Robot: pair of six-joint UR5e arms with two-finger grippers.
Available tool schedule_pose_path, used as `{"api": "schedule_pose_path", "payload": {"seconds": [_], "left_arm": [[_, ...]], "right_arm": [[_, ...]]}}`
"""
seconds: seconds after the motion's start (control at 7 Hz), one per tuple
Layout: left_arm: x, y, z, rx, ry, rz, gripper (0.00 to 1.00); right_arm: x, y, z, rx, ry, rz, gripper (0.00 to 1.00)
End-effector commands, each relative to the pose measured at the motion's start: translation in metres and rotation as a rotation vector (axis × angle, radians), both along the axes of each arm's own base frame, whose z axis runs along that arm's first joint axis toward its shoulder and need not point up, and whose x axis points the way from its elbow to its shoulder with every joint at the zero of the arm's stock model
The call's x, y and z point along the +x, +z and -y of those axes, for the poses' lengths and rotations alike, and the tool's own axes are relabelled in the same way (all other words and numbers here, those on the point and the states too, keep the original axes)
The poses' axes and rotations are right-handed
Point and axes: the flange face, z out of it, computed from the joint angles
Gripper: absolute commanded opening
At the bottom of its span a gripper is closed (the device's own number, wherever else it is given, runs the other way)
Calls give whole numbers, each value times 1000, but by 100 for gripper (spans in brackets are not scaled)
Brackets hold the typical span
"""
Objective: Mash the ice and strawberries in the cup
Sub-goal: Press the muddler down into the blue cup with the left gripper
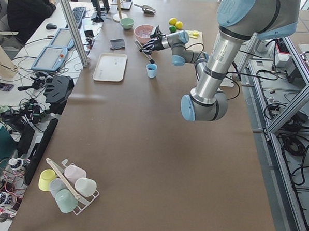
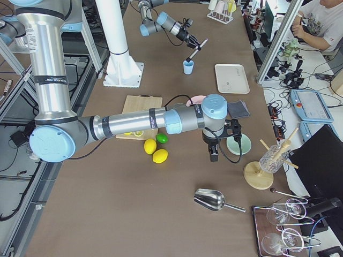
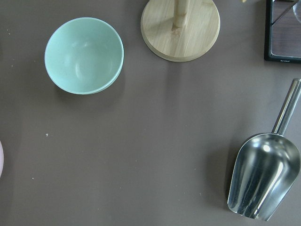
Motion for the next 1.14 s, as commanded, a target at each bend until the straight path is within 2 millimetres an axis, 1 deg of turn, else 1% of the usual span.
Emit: {"api": "schedule_pose_path", "payload": {"seconds": [0.0,0.14,0.29,0.43,0.57,0.86,1.0], "left_arm": [[-3,5,22,-5,9,33,0],[18,19,28,-38,9,41,0],[35,36,30,-49,17,8,0],[33,29,23,-26,36,-6,0],[33,32,21,-28,72,-7,0],[37,43,21,-36,72,10,0],[37,51,20,-43,71,19,0]], "right_arm": [[0,2,-1,-4,0,0,99],[0,4,-3,-7,0,0,99],[0,3,-2,-5,0,0,99],[0,2,-1,-5,1,0,99],[0,2,-1,-5,1,-1,99],[0,3,-2,-5,1,0,99],[0,2,-2,-3,1,0,99]]}}
